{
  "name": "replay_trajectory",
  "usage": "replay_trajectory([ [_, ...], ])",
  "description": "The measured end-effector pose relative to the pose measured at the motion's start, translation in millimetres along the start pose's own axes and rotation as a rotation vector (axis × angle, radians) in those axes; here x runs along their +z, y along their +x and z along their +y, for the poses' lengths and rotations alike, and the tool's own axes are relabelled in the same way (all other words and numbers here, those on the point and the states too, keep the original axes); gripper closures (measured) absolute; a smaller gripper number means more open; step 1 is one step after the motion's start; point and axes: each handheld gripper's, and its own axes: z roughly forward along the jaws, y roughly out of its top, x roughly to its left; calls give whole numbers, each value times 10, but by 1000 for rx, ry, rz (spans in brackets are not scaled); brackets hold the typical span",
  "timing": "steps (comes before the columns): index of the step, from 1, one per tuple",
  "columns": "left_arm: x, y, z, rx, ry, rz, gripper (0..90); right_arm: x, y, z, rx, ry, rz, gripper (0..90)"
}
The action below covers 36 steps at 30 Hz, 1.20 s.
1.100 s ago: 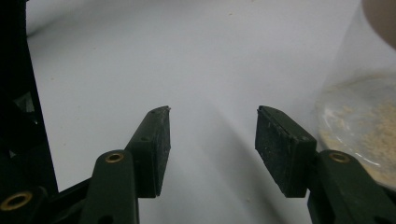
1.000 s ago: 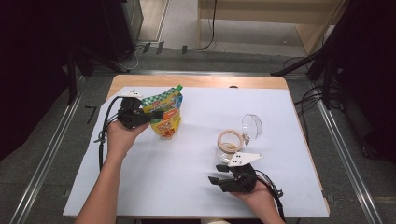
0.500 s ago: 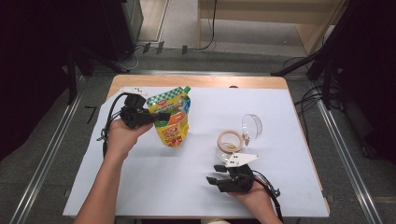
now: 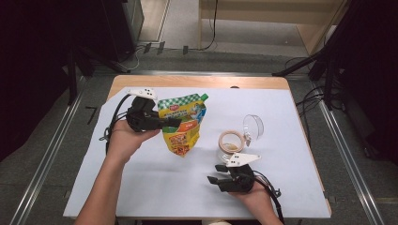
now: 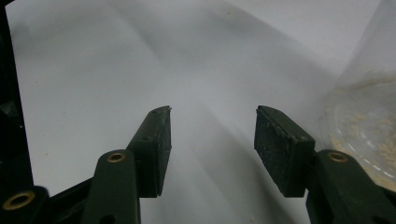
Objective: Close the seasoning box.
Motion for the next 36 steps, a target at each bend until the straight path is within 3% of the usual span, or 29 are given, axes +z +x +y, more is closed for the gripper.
replay_trajectory([
  [5, 41, -147, 40, 29, 23, -26, 900, 36, -6, 4, 15, -16, -13, 520],
  [16, 178, -448, 81, 98, 85, -86, 900, 132, -27, 23, 43, -41, -70, 790],
  [21, 248, -596, 93, 128, 115, -113, 900, 172, -52, 21, 41, -44, -112, 853],
  [27, 292, -695, 105, 138, 129, -174, 900, 190, -47, 61, -12, -104, -129, 860],
  [31, 327, -688, 91, 130, 134, -169, 900, 211, 62, 75, -94, -115, -121, 848],
  [32, 325, -676, 90, 124, 130, -175, 900, 217, 90, 82, -113, -104, -138, 846],
  [34, 323, -658, 86, 104, 107, -187, 900, 223, 112, 80, -117, -107, -108, 844],
  [36, 315, -634, 86, 94, 87, -163, 900, 222, 137, 85, -121, -104, -102, 837],
])
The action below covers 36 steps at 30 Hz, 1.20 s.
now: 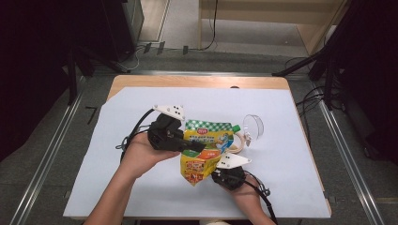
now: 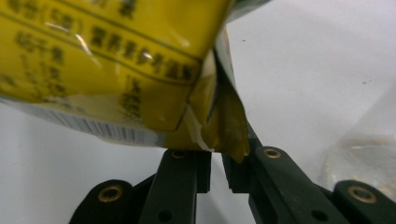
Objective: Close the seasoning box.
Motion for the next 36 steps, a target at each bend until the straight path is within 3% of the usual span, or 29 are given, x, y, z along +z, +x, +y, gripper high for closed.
replay_trajectory([
  [4, -5, 73, -26, -37, -48, 30, 870, -9, 80, 32, -37, 2, 17, 817],
  [8, 36, 88, -32, -53, -57, 76, 847, 3, 157, 53, -33, 15, 41, 805],
  [11, 119, 61, -24, -42, -26, 124, 810, 5, 208, 68, -35, 15, 53, 801],
  [17, 178, 29, -28, -2, -44, 120, 788, 0, 261, 86, -24, 14, 95, 794],
  [20, 205, 21, -31, -1, -50, 116, 775, -5, 320, 110, -25, 7, 120, 789],
  [25, 270, 36, -45, -33, -45, 107, 738, -11, 407, 136, -39, 6, 158, 786],
  [28, 316, 58, -41, -89, -24, 111, 676, -17, 435, 152, -46, 0, 168, 787],
  [36, 427, 65, -51, -96, -8, 125, 613, -40, 473, 204, -41, -13, 205, 785],
])
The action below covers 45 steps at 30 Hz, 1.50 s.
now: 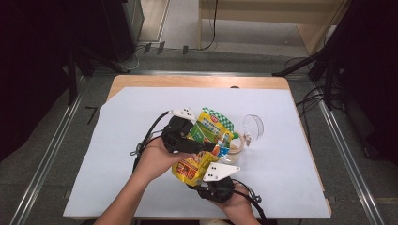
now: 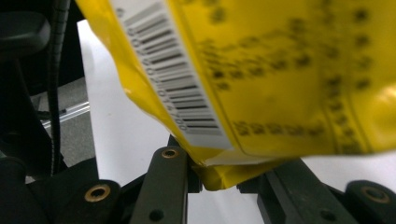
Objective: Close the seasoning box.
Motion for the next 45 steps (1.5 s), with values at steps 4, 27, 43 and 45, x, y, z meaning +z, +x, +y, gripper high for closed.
replay_trajectory([
  [4, 32, 1, -4, -1, 11, 8, 599, -2, 19, 25, -3, -2, 9, 781],
  [27, 79, 52, 43, -98, 17, 1, 468, -40, -19, 136, 30, -27, 50, 733],
  [43, 55, 159, 311, -131, 28, 17, 497, -41, -107, 385, 35, -19, 62, 705],
  [45, 51, 174, 327, -137, 33, 17, 498, -31, -128, 403, 37, -23, 66, 703],
])
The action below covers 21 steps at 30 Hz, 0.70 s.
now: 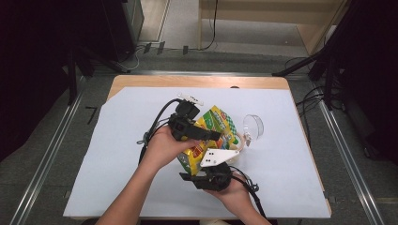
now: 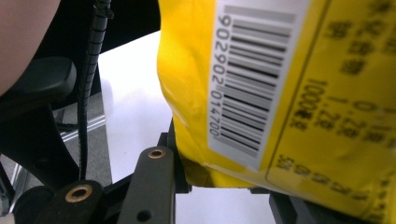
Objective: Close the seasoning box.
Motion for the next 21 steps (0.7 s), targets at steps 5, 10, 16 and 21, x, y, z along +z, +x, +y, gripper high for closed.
replay_trajectory([
  [5, 23, 8, -14, 16, 10, -13, 510, 17, -3, -8, -4, -4, -10, 696],
  [10, 27, 32, -55, 4, 2, -27, 574, 31, 28, -48, -29, 12, -27, 680],
  [16, 13, -23, -60, 24, -4, -5, 609, 43, 52, -53, -43, 7, -18, 677],
  [21, -1, -59, -55, 31, 3, 4, 561, 46, 63, -52, -29, -5, -15, 682],
])
